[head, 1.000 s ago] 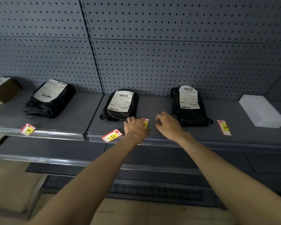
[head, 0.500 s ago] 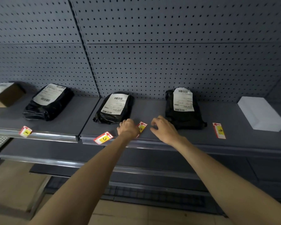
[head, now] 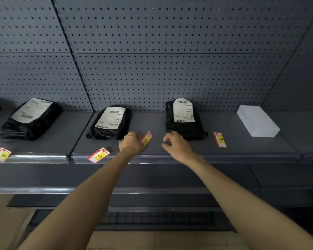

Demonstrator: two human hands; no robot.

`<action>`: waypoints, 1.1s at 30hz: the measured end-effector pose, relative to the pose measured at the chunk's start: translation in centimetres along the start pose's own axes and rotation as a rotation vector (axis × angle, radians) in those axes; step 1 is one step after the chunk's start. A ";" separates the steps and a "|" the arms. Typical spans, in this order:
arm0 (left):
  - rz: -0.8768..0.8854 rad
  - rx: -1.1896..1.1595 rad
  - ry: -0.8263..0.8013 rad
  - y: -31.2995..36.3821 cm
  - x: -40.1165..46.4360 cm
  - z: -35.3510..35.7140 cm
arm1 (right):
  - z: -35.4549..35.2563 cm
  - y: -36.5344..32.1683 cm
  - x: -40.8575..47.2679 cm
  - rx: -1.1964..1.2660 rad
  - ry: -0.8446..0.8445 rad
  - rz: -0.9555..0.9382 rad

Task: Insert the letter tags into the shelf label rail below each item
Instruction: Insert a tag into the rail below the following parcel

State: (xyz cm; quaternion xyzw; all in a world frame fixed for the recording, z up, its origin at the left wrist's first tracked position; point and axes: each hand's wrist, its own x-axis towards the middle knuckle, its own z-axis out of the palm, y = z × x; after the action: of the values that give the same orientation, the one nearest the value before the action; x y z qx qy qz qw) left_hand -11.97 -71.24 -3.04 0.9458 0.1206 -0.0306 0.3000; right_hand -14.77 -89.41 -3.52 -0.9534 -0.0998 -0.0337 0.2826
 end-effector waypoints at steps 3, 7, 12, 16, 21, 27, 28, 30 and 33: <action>0.186 -0.182 -0.034 1.0 -1.5 -0.1 | -1.0 0.1 -0.8 0.046 0.048 0.029; 0.406 -0.214 -0.161 3.6 -4.3 -0.1 | -3.3 1.2 -2.2 0.153 0.150 0.066; 0.528 -0.206 -0.193 5.4 -6.9 1.6 | -5.8 3.3 -5.7 0.287 0.167 0.164; 0.525 -0.192 -0.167 5.5 -8.2 3.6 | -6.9 4.5 -8.0 0.405 0.170 0.198; 0.535 0.129 -0.039 3.8 -9.0 6.5 | -7.2 7.2 -9.1 0.366 0.216 0.226; 0.614 0.362 0.042 2.7 -9.6 8.7 | -6.7 8.6 -8.4 0.339 0.197 0.187; 0.614 0.371 0.049 2.7 -9.7 8.9 | -6.5 8.5 -8.2 0.339 0.186 0.173; 0.624 0.391 0.062 2.9 -9.8 8.9 | -6.1 8.3 -7.7 0.331 0.171 0.147; 0.644 0.412 0.065 2.9 -9.6 8.7 | -5.6 8.0 -7.0 0.294 0.151 0.121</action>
State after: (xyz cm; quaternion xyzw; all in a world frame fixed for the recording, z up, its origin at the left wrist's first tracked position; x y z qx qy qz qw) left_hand -20.48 -80.53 -7.30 0.9762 -0.1819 0.0716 0.0940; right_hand -19.99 -100.22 -3.93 -0.9008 -0.0248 -0.0731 0.4272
